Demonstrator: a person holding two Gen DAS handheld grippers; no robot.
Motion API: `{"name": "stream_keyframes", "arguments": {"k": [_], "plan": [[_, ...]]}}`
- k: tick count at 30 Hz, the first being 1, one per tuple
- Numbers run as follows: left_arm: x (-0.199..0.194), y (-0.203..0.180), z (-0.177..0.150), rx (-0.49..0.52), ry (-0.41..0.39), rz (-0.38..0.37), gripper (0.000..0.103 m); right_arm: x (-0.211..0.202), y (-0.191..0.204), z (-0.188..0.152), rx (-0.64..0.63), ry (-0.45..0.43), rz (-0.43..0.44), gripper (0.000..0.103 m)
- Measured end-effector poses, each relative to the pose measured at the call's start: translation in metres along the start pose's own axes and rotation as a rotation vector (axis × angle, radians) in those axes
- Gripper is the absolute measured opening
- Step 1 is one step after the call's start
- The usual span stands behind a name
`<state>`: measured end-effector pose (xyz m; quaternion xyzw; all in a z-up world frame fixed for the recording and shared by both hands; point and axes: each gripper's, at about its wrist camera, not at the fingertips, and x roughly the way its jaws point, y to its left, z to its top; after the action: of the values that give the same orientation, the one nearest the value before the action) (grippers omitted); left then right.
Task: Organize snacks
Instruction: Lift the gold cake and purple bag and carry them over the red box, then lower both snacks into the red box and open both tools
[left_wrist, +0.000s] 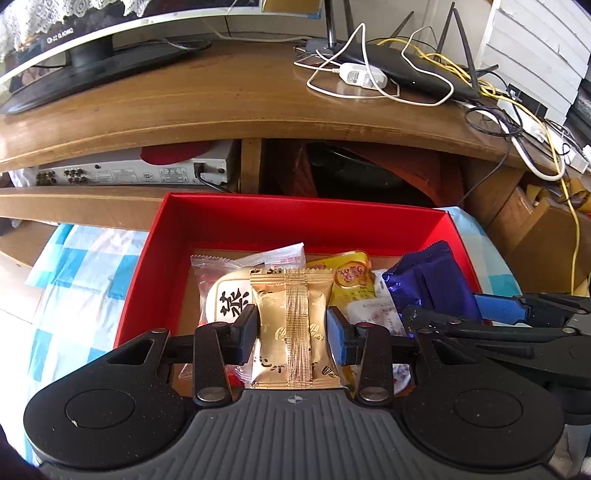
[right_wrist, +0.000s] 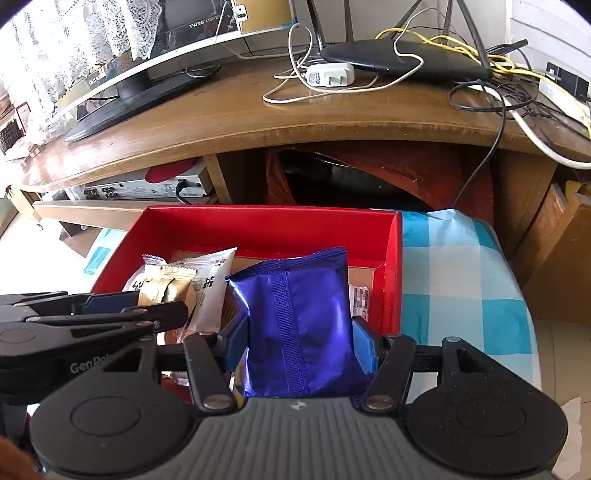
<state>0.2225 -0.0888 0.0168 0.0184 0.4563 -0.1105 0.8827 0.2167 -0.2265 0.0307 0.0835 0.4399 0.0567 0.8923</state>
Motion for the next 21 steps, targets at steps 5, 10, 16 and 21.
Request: {"name": "stream_keyframes", "arguments": {"k": [5,10,16,21], "plan": [[0.004,0.000,0.001,0.002,-0.004,0.006,0.047,0.008,-0.003,0.001,0.012,0.004,0.000,0.079],[0.005,-0.001,0.001,0.002,-0.009,0.007,0.051,0.007,-0.004,0.000,0.002,-0.011,-0.026,0.079],[0.004,-0.003,0.002,-0.013,-0.012,-0.035,0.061,0.007,-0.012,0.000,0.021,-0.014,-0.052,0.079],[0.000,-0.004,0.001,-0.015,-0.013,-0.046,0.062,0.002,-0.011,-0.001,0.029,-0.018,-0.053,0.079]]}}
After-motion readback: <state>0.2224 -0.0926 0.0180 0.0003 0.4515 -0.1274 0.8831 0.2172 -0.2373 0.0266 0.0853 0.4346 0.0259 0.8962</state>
